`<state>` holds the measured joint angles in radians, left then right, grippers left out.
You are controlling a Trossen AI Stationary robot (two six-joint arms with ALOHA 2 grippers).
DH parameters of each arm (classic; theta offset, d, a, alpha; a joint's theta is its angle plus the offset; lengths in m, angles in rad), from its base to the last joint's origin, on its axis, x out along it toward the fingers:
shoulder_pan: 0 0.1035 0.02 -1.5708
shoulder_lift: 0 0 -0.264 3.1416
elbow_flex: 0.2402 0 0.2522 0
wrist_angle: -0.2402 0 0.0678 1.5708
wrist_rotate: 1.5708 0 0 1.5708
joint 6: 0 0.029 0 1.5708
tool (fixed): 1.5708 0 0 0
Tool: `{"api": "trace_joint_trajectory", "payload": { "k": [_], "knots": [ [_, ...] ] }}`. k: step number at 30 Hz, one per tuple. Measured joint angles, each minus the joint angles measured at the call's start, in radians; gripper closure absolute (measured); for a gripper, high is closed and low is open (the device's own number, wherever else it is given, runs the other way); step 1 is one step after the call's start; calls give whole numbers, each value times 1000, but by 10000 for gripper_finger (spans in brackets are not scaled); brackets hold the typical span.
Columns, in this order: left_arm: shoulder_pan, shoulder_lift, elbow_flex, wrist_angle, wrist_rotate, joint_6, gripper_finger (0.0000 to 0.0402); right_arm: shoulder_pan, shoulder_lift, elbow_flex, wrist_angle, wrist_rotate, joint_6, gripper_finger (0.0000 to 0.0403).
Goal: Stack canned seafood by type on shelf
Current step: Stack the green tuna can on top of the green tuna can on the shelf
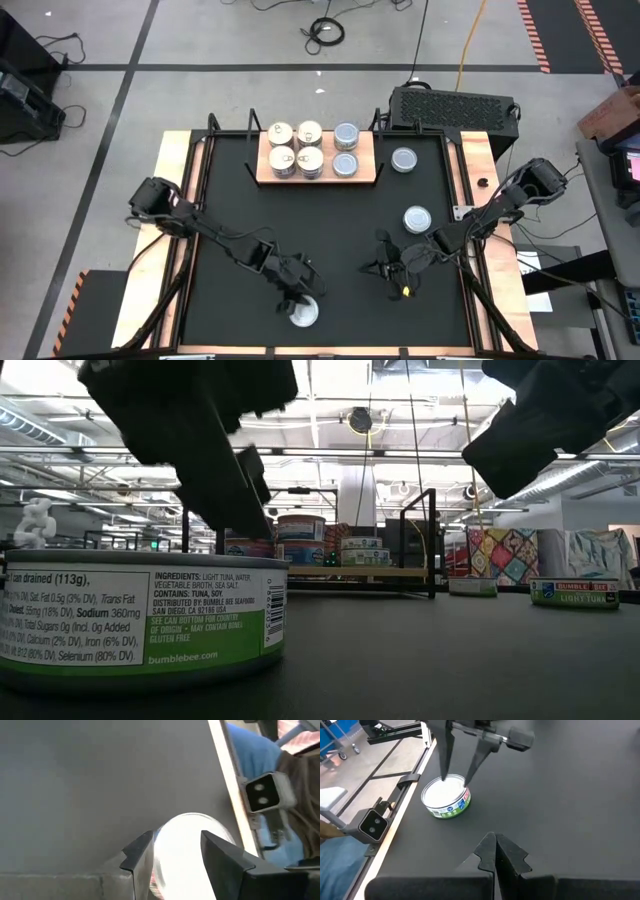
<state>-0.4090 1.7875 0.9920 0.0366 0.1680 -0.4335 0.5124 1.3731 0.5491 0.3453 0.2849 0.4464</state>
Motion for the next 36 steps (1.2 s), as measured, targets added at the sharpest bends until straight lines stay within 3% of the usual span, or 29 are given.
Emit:
{"api": "trace_joint_trajectory", "payload": {
  "k": [16,31,36],
  "knots": [
    [18,40,0,-3,21,-48,239,0,0,0,-81,-2,6,403],
    [43,99,0,17,149,-88,241,0,0,0,-88,-2,6,403],
    [43,99,1,15,152,-84,273,0,0,0,-88,-2,6,403]
  ]
}}
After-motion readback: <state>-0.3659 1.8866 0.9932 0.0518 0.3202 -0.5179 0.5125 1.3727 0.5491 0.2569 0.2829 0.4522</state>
